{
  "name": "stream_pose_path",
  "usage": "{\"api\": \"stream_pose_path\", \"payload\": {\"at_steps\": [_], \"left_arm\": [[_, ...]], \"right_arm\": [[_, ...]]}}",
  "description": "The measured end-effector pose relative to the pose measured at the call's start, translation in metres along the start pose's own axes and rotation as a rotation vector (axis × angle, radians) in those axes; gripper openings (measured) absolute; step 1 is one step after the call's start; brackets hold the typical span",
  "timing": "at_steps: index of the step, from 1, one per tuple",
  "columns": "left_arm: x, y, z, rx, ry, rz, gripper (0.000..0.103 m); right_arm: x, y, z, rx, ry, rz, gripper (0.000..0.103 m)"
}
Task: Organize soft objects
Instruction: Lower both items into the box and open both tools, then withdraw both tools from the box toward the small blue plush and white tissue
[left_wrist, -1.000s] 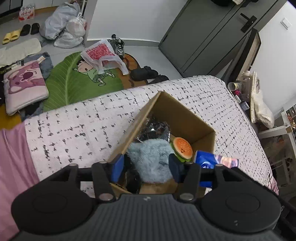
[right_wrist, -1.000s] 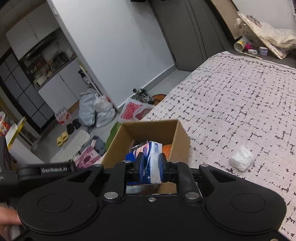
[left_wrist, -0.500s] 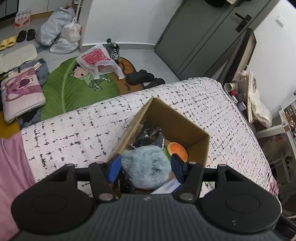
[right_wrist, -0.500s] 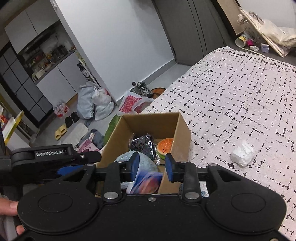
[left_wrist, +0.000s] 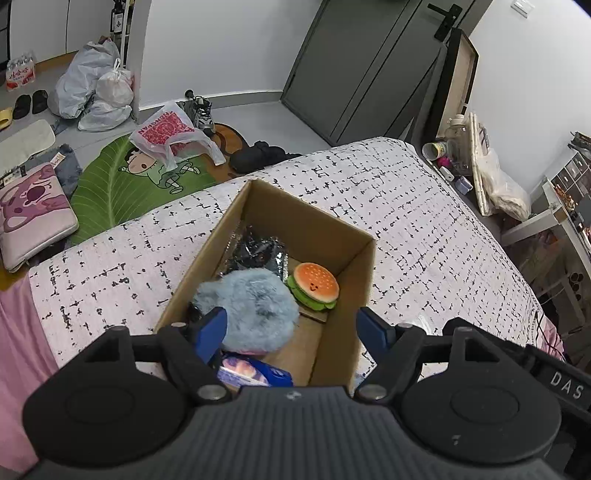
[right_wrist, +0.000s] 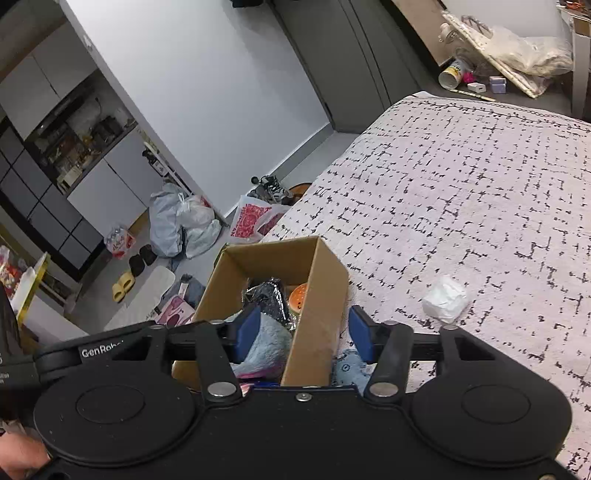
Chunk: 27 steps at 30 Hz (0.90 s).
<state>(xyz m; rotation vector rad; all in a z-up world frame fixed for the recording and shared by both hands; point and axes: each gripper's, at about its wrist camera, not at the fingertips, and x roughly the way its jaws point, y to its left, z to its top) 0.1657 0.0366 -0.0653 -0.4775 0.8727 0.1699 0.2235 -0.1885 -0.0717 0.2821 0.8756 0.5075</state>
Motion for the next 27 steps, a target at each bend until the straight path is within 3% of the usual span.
{"api": "stream_pose_path", "payload": {"at_steps": [5, 11, 21, 27], "left_arm": [[-0.009, -0.014, -0.005, 0.007, -0.032, 0.028, 0.084], [-0.012, -0.030, -0.016, 0.010, -0.028, 0.043, 0.085], [-0.010, -0.051, -0.032, -0.005, -0.013, 0.049, 0.085], [-0.007, -0.062, -0.045, -0.063, -0.003, 0.052, 0.085]], "right_arm": [[-0.009, -0.013, 0.002, 0.018, 0.000, 0.022, 0.075], [-0.020, -0.034, 0.007, 0.061, -0.011, 0.045, 0.086], [-0.024, -0.060, 0.004, 0.107, 0.000, 0.056, 0.087], [-0.031, -0.072, 0.005, 0.137, -0.006, 0.072, 0.087]]}}
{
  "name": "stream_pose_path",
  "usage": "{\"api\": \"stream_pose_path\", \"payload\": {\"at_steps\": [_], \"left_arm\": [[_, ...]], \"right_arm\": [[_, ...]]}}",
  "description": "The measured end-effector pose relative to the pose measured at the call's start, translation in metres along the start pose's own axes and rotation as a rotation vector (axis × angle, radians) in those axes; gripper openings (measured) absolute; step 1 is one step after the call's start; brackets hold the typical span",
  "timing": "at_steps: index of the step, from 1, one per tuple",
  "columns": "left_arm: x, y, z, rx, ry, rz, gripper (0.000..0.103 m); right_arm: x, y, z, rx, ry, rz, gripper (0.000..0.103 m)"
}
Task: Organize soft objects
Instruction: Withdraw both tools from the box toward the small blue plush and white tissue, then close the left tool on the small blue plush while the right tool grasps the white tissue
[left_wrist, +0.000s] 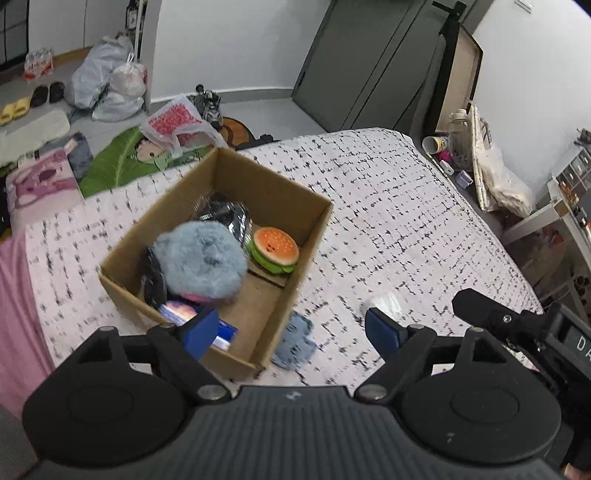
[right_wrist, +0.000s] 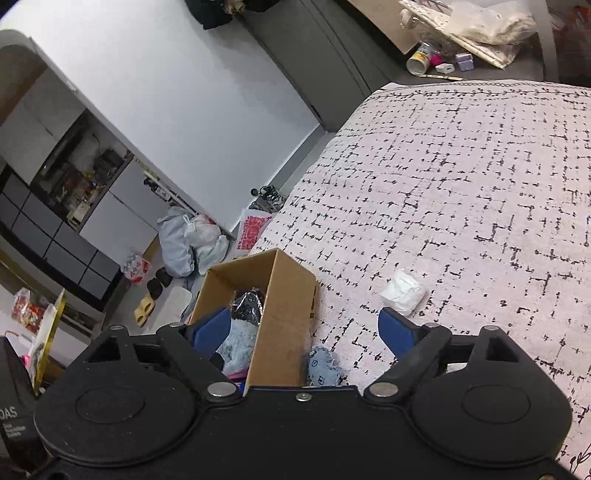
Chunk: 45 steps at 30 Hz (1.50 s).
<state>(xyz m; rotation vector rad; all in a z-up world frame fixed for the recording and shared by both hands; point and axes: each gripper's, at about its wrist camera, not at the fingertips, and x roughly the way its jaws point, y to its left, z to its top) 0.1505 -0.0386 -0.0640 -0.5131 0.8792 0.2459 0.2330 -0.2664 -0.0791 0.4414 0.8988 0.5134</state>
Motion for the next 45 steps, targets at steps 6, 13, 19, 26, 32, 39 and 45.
{"api": "stream_pose_path", "payload": {"at_steps": [6, 13, 19, 26, 32, 39, 45], "left_arm": [[0.006, -0.016, -0.017, -0.028, -0.009, 0.015, 0.084], [0.019, -0.038, -0.033, -0.034, -0.014, 0.015, 0.076], [0.038, -0.060, -0.045, 0.055, -0.008, 0.049, 0.056], [0.070, -0.071, -0.062, 0.160, -0.004, 0.150, 0.051], [0.095, -0.076, -0.067, 0.200, 0.003, 0.241, 0.045], [0.115, -0.082, -0.072, 0.207, -0.026, 0.334, 0.042], [0.128, -0.084, -0.076, 0.207, -0.040, 0.413, 0.042]], "right_arm": [[-0.005, -0.008, 0.003, -0.003, -0.004, 0.014, 0.087], [-0.007, -0.034, 0.008, 0.057, -0.018, 0.002, 0.086], [-0.005, -0.056, 0.011, 0.117, -0.026, -0.004, 0.086], [-0.001, -0.073, 0.010, 0.154, -0.017, 0.011, 0.086], [0.015, -0.091, 0.008, 0.203, 0.025, 0.021, 0.080], [0.040, -0.115, 0.007, 0.290, 0.069, 0.053, 0.072], [0.047, -0.128, 0.009, 0.336, 0.068, 0.063, 0.071]]}}
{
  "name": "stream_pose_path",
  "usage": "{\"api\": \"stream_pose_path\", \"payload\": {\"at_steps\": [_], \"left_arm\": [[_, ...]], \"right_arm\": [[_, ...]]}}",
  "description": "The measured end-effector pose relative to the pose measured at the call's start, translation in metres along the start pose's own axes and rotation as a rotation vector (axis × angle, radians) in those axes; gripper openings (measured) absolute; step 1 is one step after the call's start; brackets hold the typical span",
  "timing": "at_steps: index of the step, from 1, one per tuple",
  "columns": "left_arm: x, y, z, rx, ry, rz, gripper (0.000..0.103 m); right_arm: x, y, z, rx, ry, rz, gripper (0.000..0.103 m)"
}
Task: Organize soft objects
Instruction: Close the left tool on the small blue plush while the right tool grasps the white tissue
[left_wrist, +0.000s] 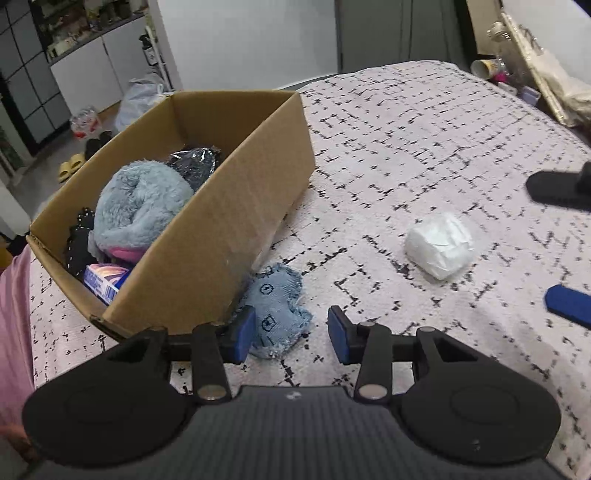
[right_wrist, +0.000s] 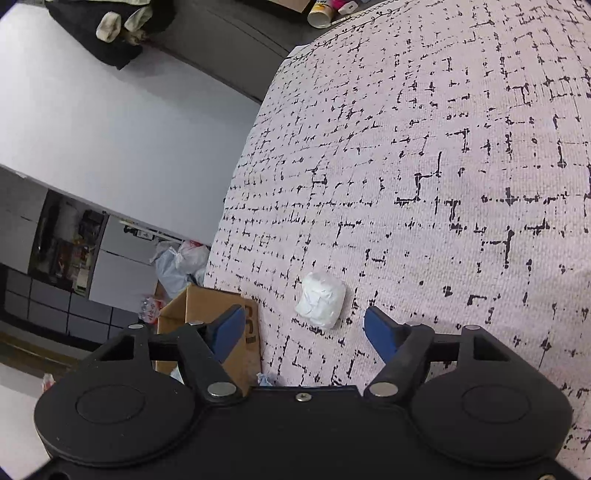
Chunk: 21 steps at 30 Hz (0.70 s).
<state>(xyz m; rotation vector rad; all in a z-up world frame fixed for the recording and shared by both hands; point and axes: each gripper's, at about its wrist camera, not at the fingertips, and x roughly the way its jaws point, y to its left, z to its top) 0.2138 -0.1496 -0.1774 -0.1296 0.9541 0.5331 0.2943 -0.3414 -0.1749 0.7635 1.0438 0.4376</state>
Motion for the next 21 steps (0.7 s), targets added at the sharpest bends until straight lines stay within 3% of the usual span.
{"api": "stream_pose_path", "payload": {"at_steps": [2, 7, 21], "left_arm": [[0.004, -0.001, 0.000, 0.003, 0.005, 0.017, 0.040], [0.012, 0.005, 0.002, -0.015, 0.004, 0.031, 0.020], [0.004, 0.016, 0.013, -0.098, -0.026, -0.163, 0.014]], "right_arm": [[0.002, -0.002, 0.002, 0.003, 0.005, 0.008, 0.071], [0.013, -0.008, 0.005, 0.017, 0.024, 0.012, 0.071], [0.045, -0.015, 0.005, 0.034, 0.040, -0.031, 0.062]]}}
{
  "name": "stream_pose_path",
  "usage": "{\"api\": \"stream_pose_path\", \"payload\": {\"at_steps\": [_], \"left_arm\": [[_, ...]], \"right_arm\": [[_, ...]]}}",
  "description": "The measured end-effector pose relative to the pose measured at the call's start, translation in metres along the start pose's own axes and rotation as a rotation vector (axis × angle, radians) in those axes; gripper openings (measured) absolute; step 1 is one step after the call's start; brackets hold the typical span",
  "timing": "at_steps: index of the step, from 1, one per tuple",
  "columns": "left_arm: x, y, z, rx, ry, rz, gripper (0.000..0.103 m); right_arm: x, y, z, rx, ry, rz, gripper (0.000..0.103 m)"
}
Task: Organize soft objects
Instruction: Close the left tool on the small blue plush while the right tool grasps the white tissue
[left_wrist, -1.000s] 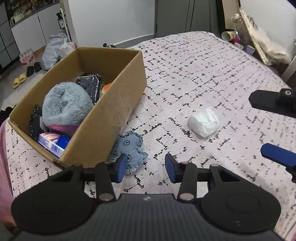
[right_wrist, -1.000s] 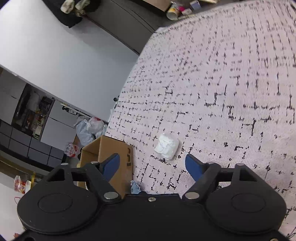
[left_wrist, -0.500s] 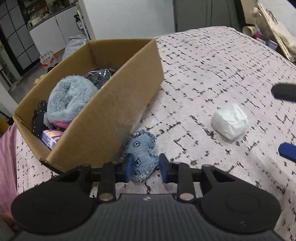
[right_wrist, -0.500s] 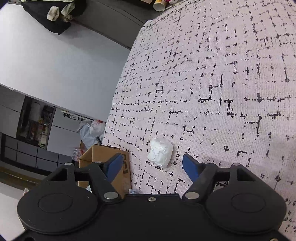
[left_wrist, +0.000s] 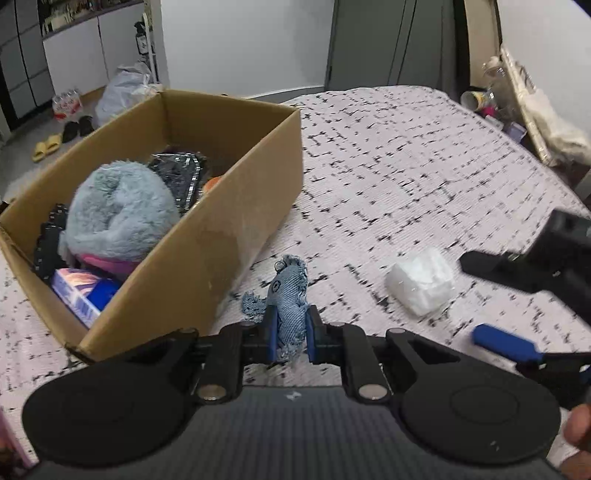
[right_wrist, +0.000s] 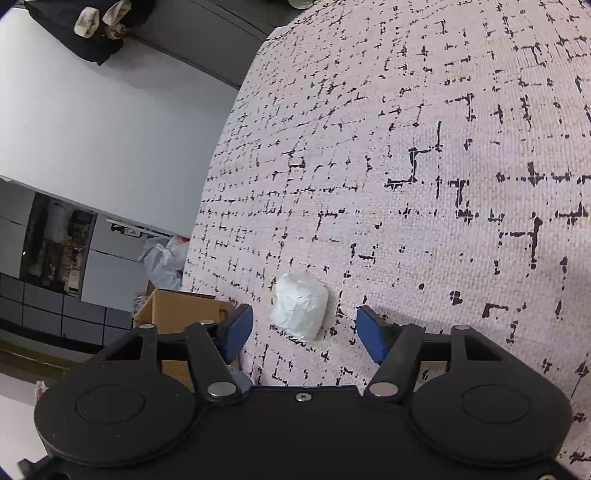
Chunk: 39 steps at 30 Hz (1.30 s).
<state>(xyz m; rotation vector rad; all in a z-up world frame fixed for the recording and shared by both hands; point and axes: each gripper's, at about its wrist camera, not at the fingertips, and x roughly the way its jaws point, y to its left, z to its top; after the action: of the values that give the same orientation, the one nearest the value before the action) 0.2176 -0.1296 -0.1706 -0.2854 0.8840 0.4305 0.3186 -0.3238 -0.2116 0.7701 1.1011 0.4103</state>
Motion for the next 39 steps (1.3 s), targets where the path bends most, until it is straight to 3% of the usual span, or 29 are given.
{"api": "stream_pose_path", "payload": {"at_steps": [8, 19, 21, 23, 39], "left_arm": [[0.008, 0.008, 0.014, -0.038, 0.007, -0.100, 0.015], [0.026, 0.010, 0.025, -0.017, 0.012, -0.156, 0.015], [0.027, 0.009, 0.026, -0.014, 0.013, -0.167, 0.015], [0.029, 0.009, 0.027, -0.014, 0.013, -0.176, 0.015], [0.012, 0.020, 0.031, -0.009, -0.006, -0.233, 0.015]], "right_arm": [[0.014, 0.007, -0.001, -0.010, -0.013, -0.031, 0.061], [0.039, 0.028, 0.001, -0.092, -0.022, -0.122, 0.061], [0.043, 0.030, 0.002, -0.103, -0.027, -0.137, 0.057], [0.046, 0.032, 0.002, -0.122, -0.030, -0.167, 0.039], [0.022, 0.047, -0.005, -0.182, -0.071, -0.213, 0.036]]}}
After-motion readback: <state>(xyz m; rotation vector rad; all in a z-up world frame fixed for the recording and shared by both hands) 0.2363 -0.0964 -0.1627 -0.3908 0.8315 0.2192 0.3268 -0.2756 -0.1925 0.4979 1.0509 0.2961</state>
